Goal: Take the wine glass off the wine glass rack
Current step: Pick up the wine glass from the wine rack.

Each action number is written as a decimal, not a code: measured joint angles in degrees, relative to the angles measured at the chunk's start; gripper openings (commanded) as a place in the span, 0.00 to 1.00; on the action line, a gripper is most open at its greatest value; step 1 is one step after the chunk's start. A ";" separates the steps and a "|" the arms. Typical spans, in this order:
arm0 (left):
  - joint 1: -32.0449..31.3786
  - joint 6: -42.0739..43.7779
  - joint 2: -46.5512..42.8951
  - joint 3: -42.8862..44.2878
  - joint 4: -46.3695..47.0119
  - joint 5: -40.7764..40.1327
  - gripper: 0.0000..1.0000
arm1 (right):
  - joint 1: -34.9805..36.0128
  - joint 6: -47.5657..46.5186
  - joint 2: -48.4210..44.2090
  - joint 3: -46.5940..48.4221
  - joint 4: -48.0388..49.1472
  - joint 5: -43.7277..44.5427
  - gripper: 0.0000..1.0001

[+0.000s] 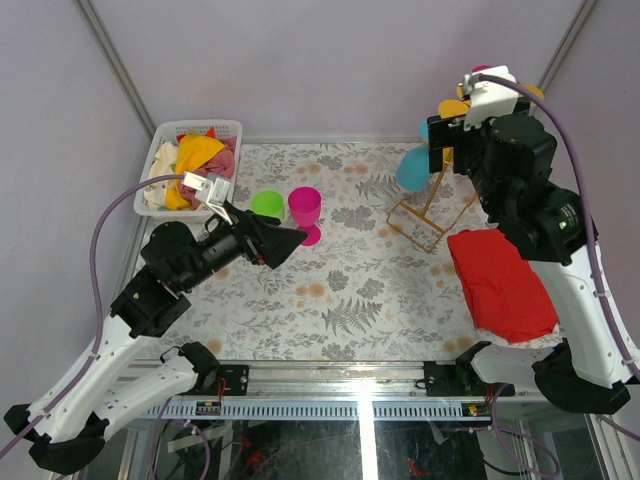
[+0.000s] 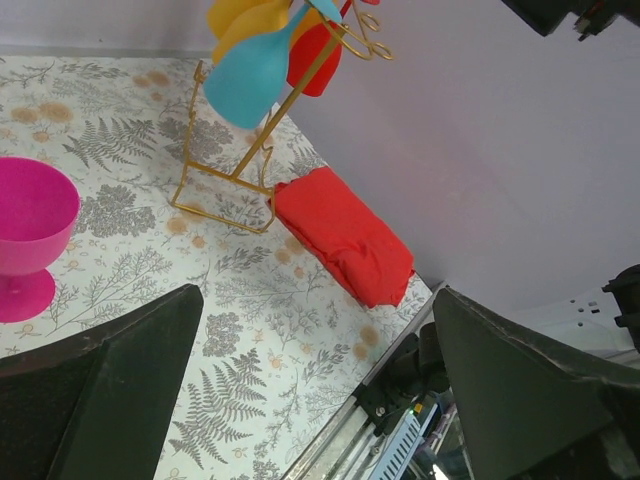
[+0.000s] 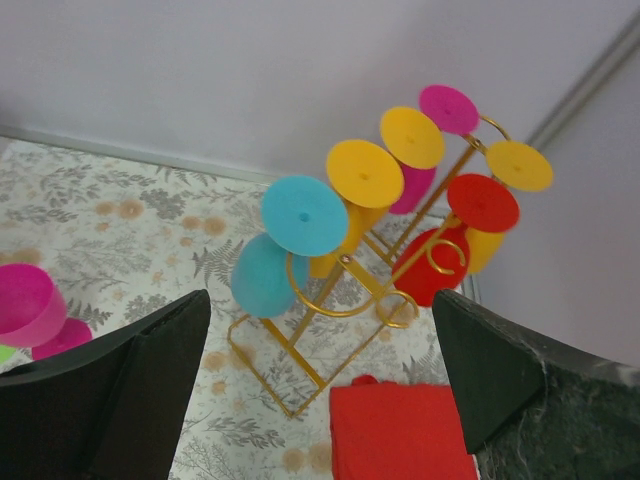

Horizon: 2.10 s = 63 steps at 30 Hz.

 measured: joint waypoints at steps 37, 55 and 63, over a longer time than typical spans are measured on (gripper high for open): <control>0.00 0.57 -1.18 3.87 -3.76 2.29 1.00 | -54.93 31.34 5.40 -6.05 1.07 -45.75 0.75; 0.00 0.09 -1.99 2.86 -3.74 2.32 1.00 | -56.24 48.81 17.05 -14.49 25.86 -48.15 0.54; 0.00 0.09 -2.93 2.86 -3.74 2.29 1.00 | -56.24 50.66 20.68 -13.51 27.39 -50.60 0.53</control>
